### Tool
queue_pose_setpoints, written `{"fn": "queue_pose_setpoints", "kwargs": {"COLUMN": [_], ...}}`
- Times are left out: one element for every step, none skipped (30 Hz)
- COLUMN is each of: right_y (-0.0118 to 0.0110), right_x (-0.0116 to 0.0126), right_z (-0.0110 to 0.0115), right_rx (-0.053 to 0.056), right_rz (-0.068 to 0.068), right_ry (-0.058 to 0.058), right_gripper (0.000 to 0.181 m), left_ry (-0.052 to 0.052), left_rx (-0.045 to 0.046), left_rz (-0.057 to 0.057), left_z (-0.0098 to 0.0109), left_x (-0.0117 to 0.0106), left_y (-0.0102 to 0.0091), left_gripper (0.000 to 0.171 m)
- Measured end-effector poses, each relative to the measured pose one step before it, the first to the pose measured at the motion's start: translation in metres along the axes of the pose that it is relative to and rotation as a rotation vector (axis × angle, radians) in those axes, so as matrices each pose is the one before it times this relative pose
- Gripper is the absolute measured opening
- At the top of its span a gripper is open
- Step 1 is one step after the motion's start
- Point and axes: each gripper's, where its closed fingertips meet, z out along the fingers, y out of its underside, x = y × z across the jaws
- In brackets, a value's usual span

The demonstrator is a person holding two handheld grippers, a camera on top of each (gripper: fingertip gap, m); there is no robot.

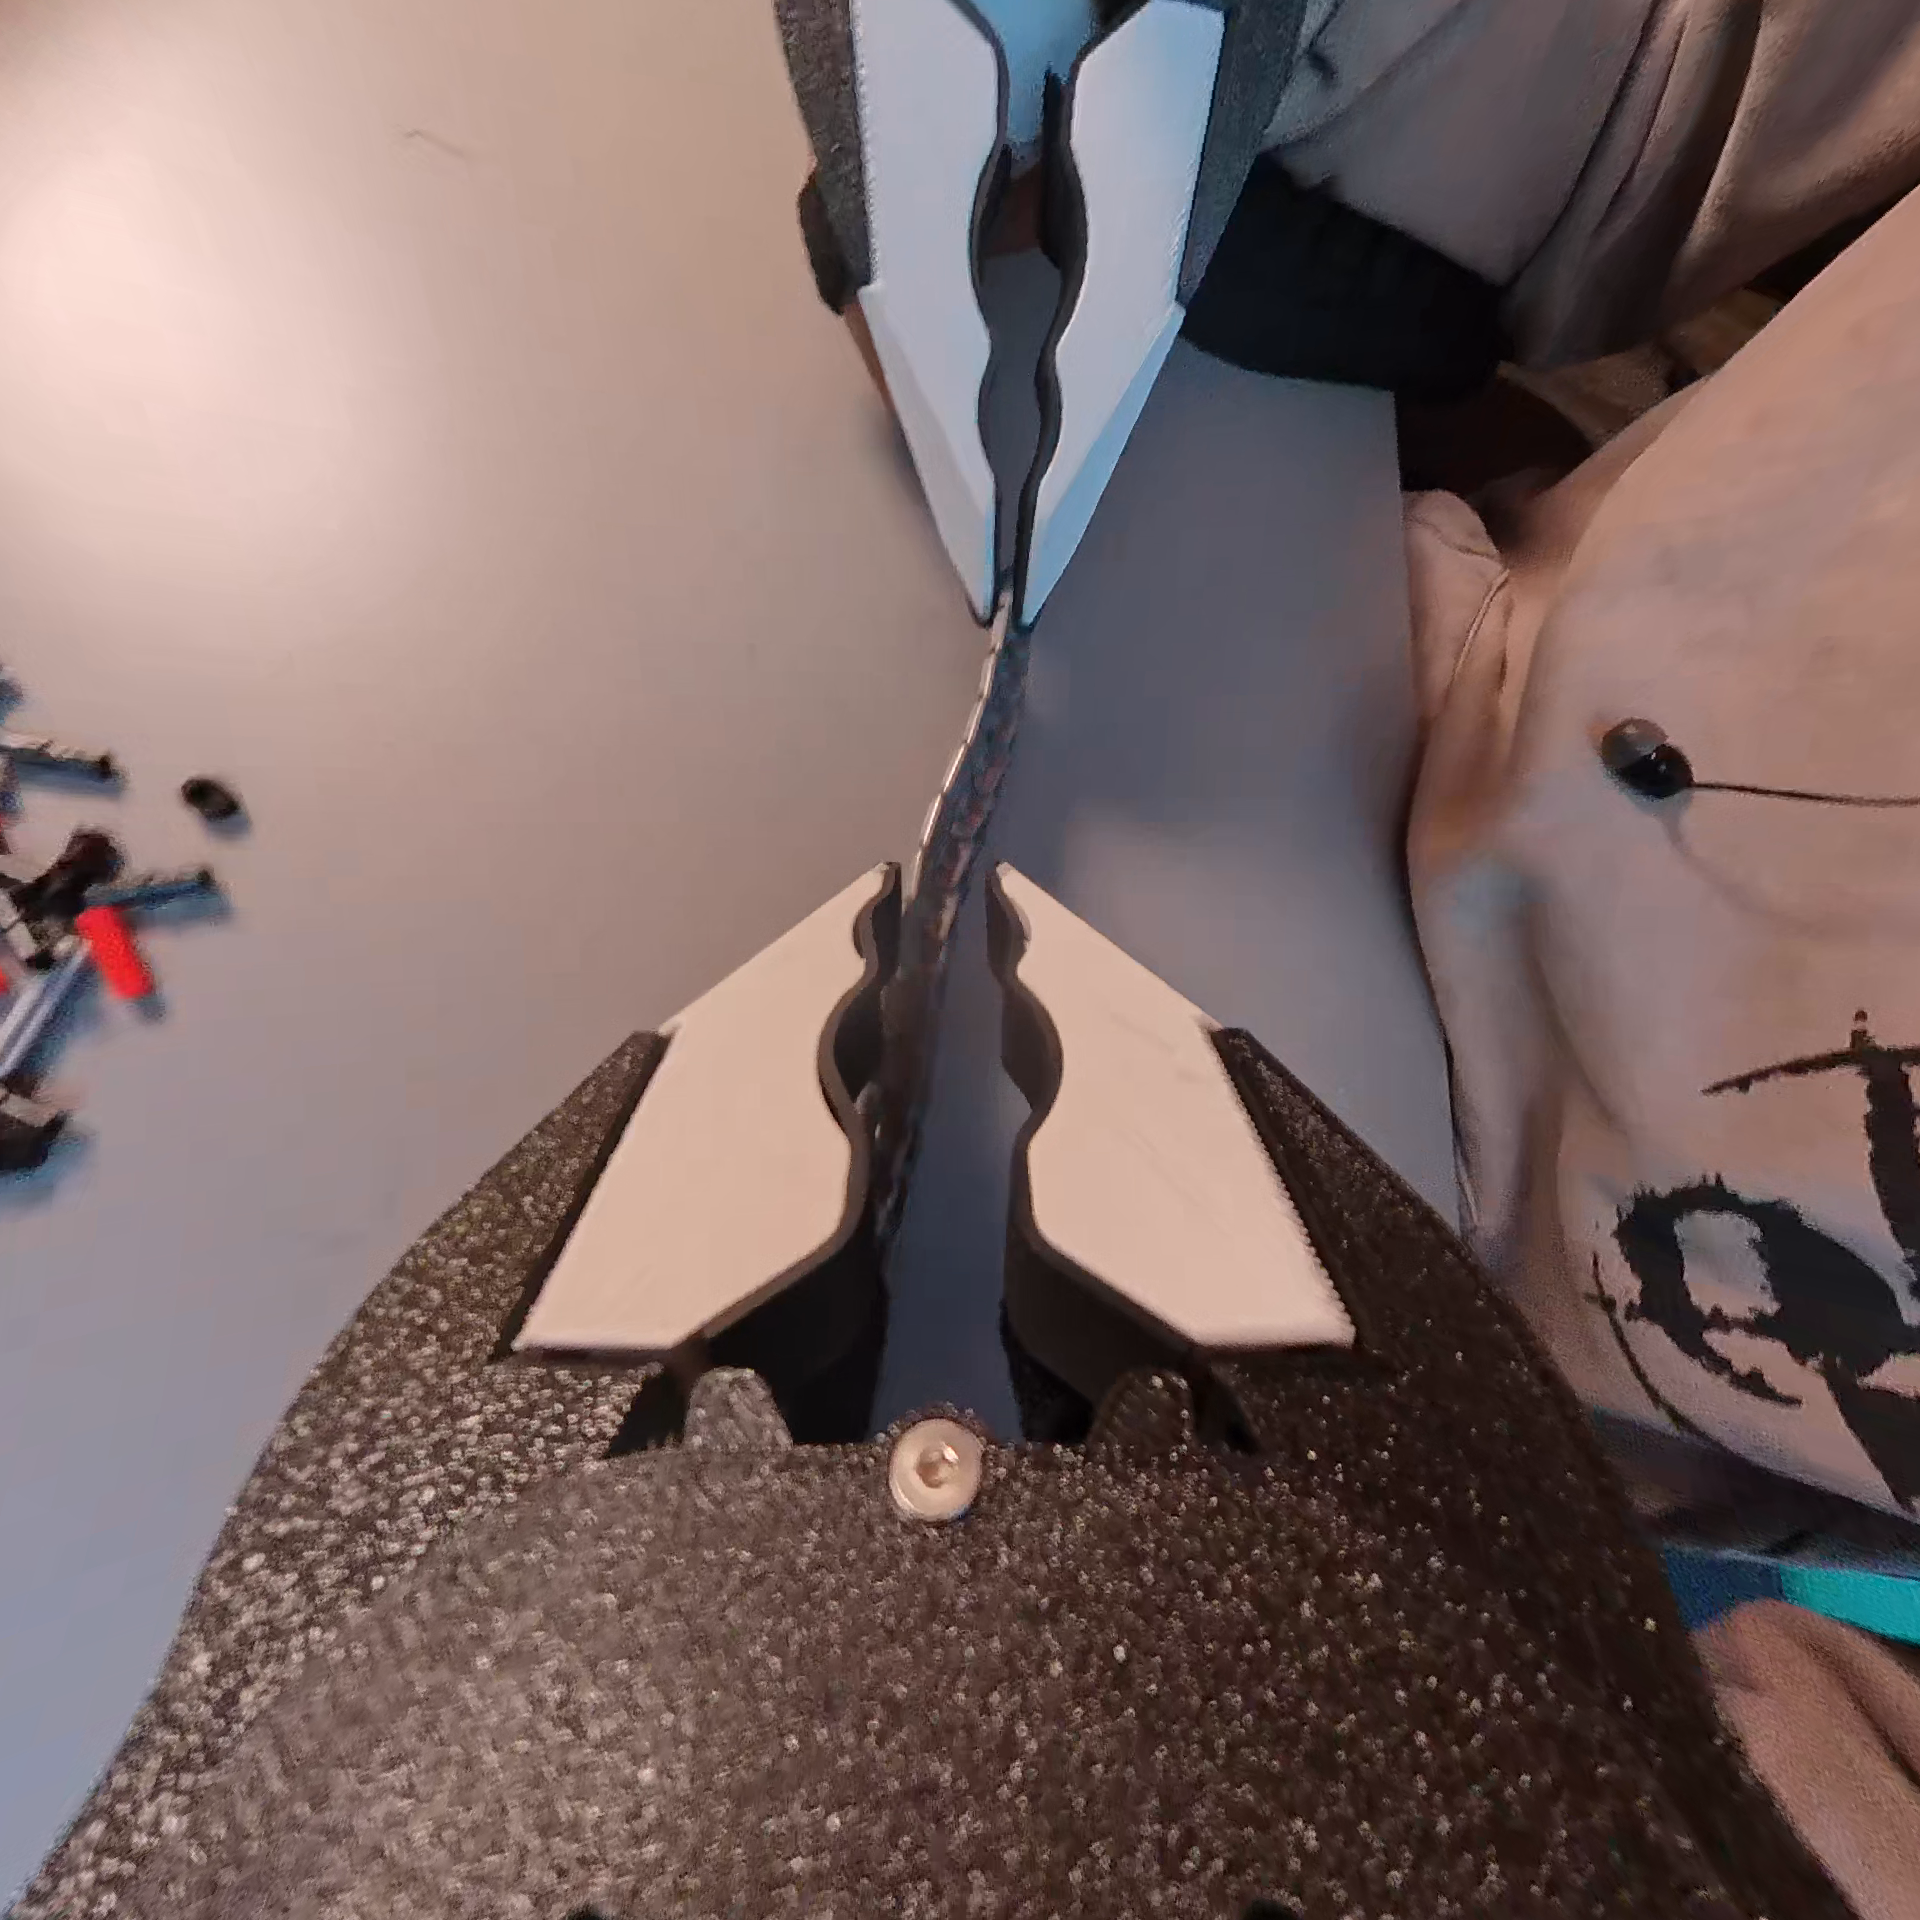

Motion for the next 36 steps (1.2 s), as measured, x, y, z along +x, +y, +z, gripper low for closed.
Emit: {"fn": "queue_pose_setpoints", "kwargs": {"right_y": [0.00024,0.00033,0.00026,0.00039,0.00078,0.00124,0.00117,0.00066,0.00007,-0.00041,-0.00116,-0.00156,-0.00149,-0.00130,-0.00105,-0.00076,-0.00010,0.00001,0.00000,0.00258,0.00060,0.00007,-0.00039,-0.00037,0.00078,-0.00001,-0.00052,-0.00030,-0.00049,-0.00048,-0.00080,-0.00081,-0.00079,-0.00043,-0.00024,-0.00014], "right_x": [-0.00009,-0.00018,0.00019,-0.00020,-0.00072,-0.00086,-0.00078,0.00039,0.00102,0.00047,0.00019,0.00003,-0.00046,-0.00059,-0.00030,-0.00030,-0.00154,-0.00230,-0.00233,-0.00303,-0.00080,0.00205,0.00027,0.00015,0.00142,0.00137,0.00174,0.00250,0.00223,0.00177,0.00137,0.00054,-0.00026,0.00006,0.00022,-0.00021], "right_z": [-0.00017,-0.00031,-0.00036,-0.00046,-0.00072,-0.00107,-0.00116,-0.00082,-0.00026,0.00049,0.00118,0.00185,0.00208,0.00187,0.00143,0.00078,0.00018,0.00001,-0.00004,-0.00042,-0.00060,-0.00039,-0.00040,-0.00004,0.00004,-0.00039,-0.00034,-0.00008,-0.00007,-0.00005,-0.00025,-0.00049,-0.00032,-0.00017,-0.00009,0.00018], "right_rx": [-0.0021,-0.0028,-0.0020,-0.0025,-0.0039,-0.0058,-0.0054,-0.0026,-0.0007,-0.0008,0.0021,0.0037,0.0034,0.0030,0.0034,0.0033,0.0013,0.0020,0.0042,-0.0111,-0.0008,0.0007,0.0007,-0.0010,-0.0073,0.0004,0.0061,0.0070,0.0065,0.0056,0.0049,0.0050,0.0051,0.0043,0.0026,0.0022], "right_rz": [0.0022,0.0010,-0.0009,0.0001,0.0001,0.0002,0.0010,-0.0006,-0.0005,0.0011,-0.0026,-0.0051,-0.0032,-0.0033,-0.0068,-0.0082,-0.0066,-0.0103,-0.0120,-0.0150,-0.0075,-0.0005,0.0032,-0.0003,-0.0073,-0.0034,0.0035,0.0067,0.0093,0.0081,0.0055,0.0038,0.0017,0.0019,0.0020,0.0028], "right_ry": [-0.0034,-0.0036,0.0001,-0.0019,-0.0043,-0.0045,-0.0030,0.0040,0.0086,0.0044,0.0036,0.0033,-0.0002,-0.0014,0.0006,0.0014,-0.0059,-0.0091,-0.0070,-0.0119,0.0017,0.0145,0.0010,0.0014,0.0108,0.0080,0.0082,0.0116,0.0083,0.0065,0.0050,0.0005,-0.0020,0.0006,0.0010,-0.0017], "right_gripper": [0.001,0.001,0.001,0.001,0.001,0.001,0.001,0.001,0.001,0.001,0.001,0.001,0.001,0.001,0.001,0.001,0.001,0.001,0.001,0.001,0.001,0.001,0.001,0.001,0.001,0.002,0.002,0.002,0.002,0.002,0.002,0.002,0.002,0.002,0.002,0.002], "left_ry": [-0.0170,-0.0242,-0.0334,-0.0461,-0.0693,-0.0909,-0.0694,-0.0201,0.0233,0.0498,0.0655,0.0845,0.0880,0.0602,0.0242,0.0018,-0.0127,-0.0013,0.0325,0.0428,0.0195,0.0122,0.0057,0.0002,-0.0094,-0.0083,-0.0083,-0.0080,-0.0013,0.0011,0.0013,0.0024,0.0020,-0.0011,-0.0009,-0.0009], "left_rx": [-0.01028,-0.00532,-0.00361,-0.00636,-0.00613,0.00433,0.02547,0.06298,0.08689,0.07901,0.05340,0.01339,-0.02944,-0.05745,-0.07230,-0.07459,-0.05099,-0.01809,0.00121,0.01565,0.01666,0.01585,0.01037,0.00466,0.00159,0.00325,0.00440,0.00648,0.00742,0.00716,0.00678,0.00550,0.00327,0.00259,0.00135,0.00035], "left_rz": [-0.0058,-0.0052,-0.0068,-0.0108,-0.0099,-0.0072,-0.0058,-0.0011,0.0028,-0.0006,-0.0087,-0.0107,-0.0006,0.0170,0.0316,0.0351,0.0279,0.0118,-0.0104,-0.0242,-0.0213,-0.0158,-0.0217,-0.0260,-0.0160,-0.0148,-0.0193,-0.0174,-0.0179,-0.0157,-0.0076,-0.0015,-0.0017,-0.0009,0.0008,0.0014], "left_z": [-0.00946,-0.00853,-0.00767,-0.00670,-0.00612,-0.00560,-0.00477,-0.00400,-0.00214,0.00157,0.00666,0.01183,0.01569,0.01776,0.01746,0.01516,0.01178,0.00837,0.00524,0.00159,-0.00037,-0.00082,-0.00058,0.00009,0.00024,-0.00018,-0.00055,-0.00076,-0.00082,-0.00094,-0.00078,-0.00063,-0.00046,-0.00029,-0.00016,-0.00012], "left_x": [-0.00372,-0.00519,-0.00689,-0.00905,-0.01265,-0.01533,-0.01141,-0.00252,0.00558,0.01089,0.01382,0.01734,0.01787,0.01355,0.00778,0.00376,0.00018,-0.00006,0.00282,0.00334,0.00018,0.00030,-0.00010,-0.00068,-0.00151,-0.00123,-0.00179,-0.00242,-0.00196,-0.00155,-0.00093,-0.00008,0.00018,-0.00020,-0.00004,0.00004], "left_y": [0.00577,0.00482,0.00405,0.00399,0.00291,0.00004,-0.00484,-0.01220,-0.01701,-0.01624,-0.01208,-0.00516,0.00228,0.00689,0.00921,0.00901,0.00576,0.00208,0.00069,-0.00041,-0.00010,-0.00008,-0.00017,-0.00025,-0.00007,-0.00029,-0.00030,-0.00034,-0.00027,-0.00050,-0.00064,-0.00055,-0.00032,-0.00020,0.00012,0.00009], "left_gripper": [0.016,0.015,0.015,0.014,0.014,0.014,0.014,0.015,0.016,0.016,0.017,0.019,0.022,0.021,0.021,0.020,0.019,0.019,0.012,0.009,0.006,0.003,0.003,0.003,0.002,0.002,0.002,0.002,0.002,0.002,0.002,0.002,0.002,0.002,0.002,0.002]}}
